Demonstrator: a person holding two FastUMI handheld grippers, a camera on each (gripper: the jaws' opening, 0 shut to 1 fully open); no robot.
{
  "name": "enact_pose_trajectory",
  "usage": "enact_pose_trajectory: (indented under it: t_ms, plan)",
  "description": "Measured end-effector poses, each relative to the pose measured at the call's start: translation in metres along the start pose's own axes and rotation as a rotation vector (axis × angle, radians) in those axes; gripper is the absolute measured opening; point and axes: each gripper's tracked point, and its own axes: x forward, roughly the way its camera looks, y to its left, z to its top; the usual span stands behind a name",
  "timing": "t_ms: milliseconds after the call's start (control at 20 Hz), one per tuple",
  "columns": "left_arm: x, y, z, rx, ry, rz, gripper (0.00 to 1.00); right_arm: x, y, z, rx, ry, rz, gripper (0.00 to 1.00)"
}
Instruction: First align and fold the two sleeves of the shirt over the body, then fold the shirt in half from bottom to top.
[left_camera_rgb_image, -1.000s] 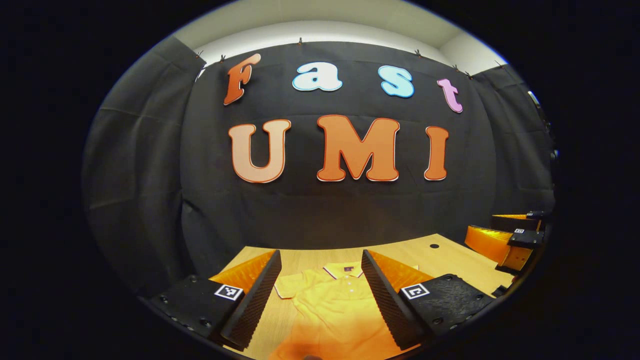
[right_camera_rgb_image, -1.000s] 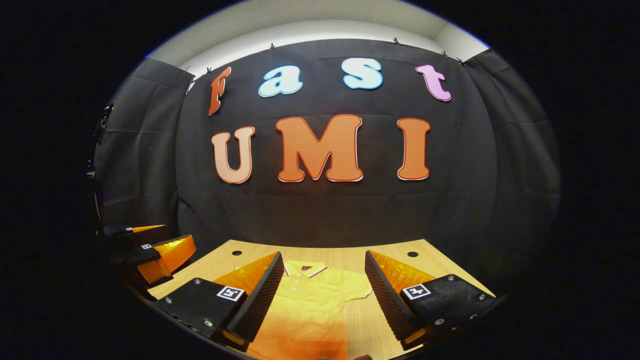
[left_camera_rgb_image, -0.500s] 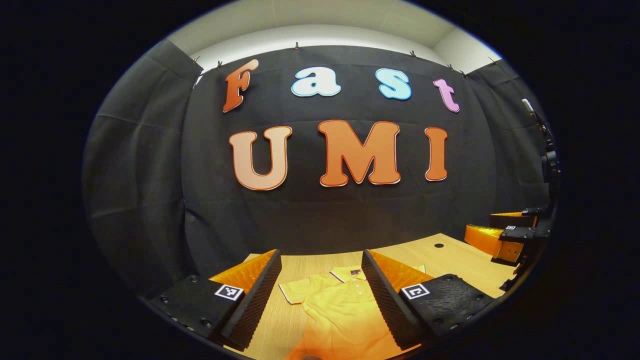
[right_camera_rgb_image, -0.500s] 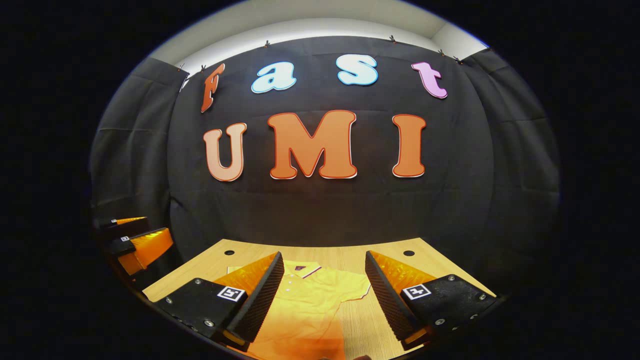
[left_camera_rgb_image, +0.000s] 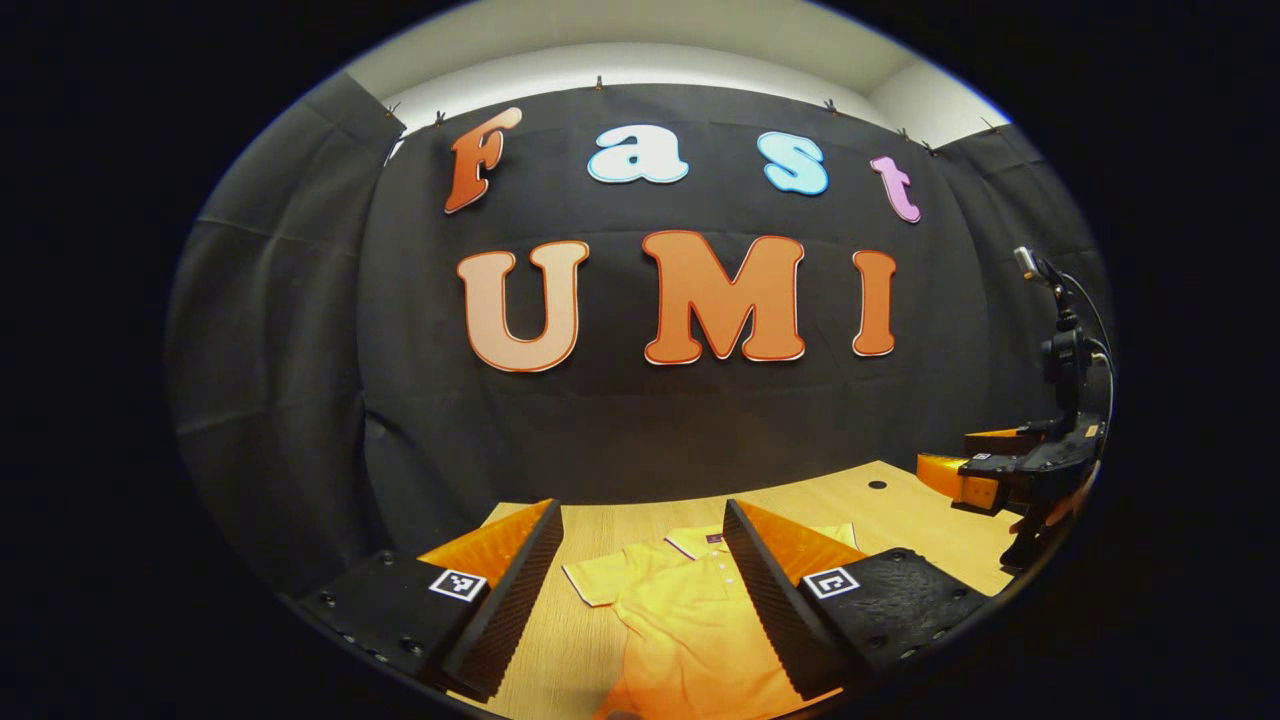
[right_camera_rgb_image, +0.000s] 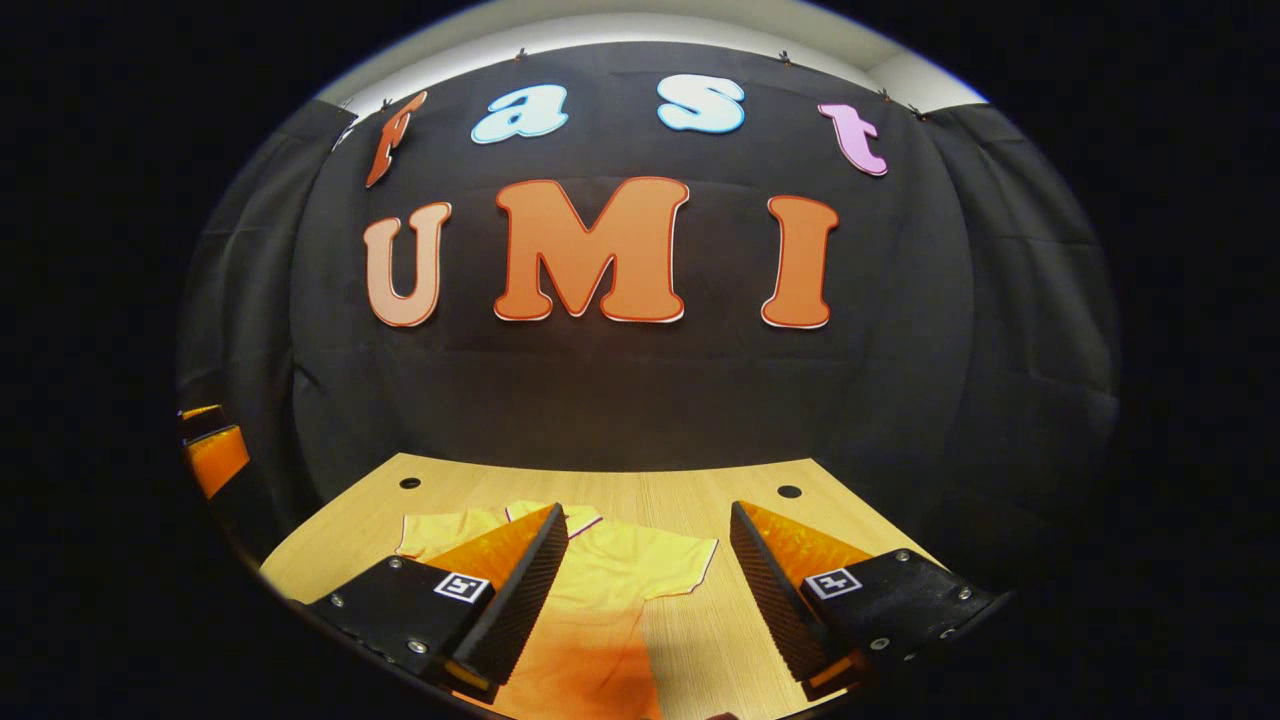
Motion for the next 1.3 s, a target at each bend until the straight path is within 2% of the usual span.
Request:
enact_pose_trajectory:
  t_ms: [100,250,500,650,1200,1300]
  plan:
    - [0.007,0.000,0.002,0.006,0.005,0.036,0.99,0.021,-0.011,-0.012,-0.009,0.045,-0.015,0.99]
    - [0.016,-0.001,0.001,0.008,0.005,0.081,0.99,0.052,-0.017,-0.032,-0.009,0.120,0.013,0.99]
    - [0.026,-0.006,-0.008,0.019,0.048,0.136,0.99,0.101,-0.041,-0.074,-0.022,0.271,-0.012,0.99]
    - [0.027,-0.004,-0.019,0.017,0.084,0.175,0.99,0.121,-0.050,-0.104,-0.023,0.375,-0.012,0.99]
    - [0.025,-0.011,-0.052,0.041,0.209,0.265,0.99,0.180,-0.066,-0.178,0.024,0.634,-0.015,0.99]
    - [0.022,-0.009,-0.058,0.045,0.232,0.294,0.99,0.193,-0.061,-0.190,0.030,0.674,-0.005,0.96]
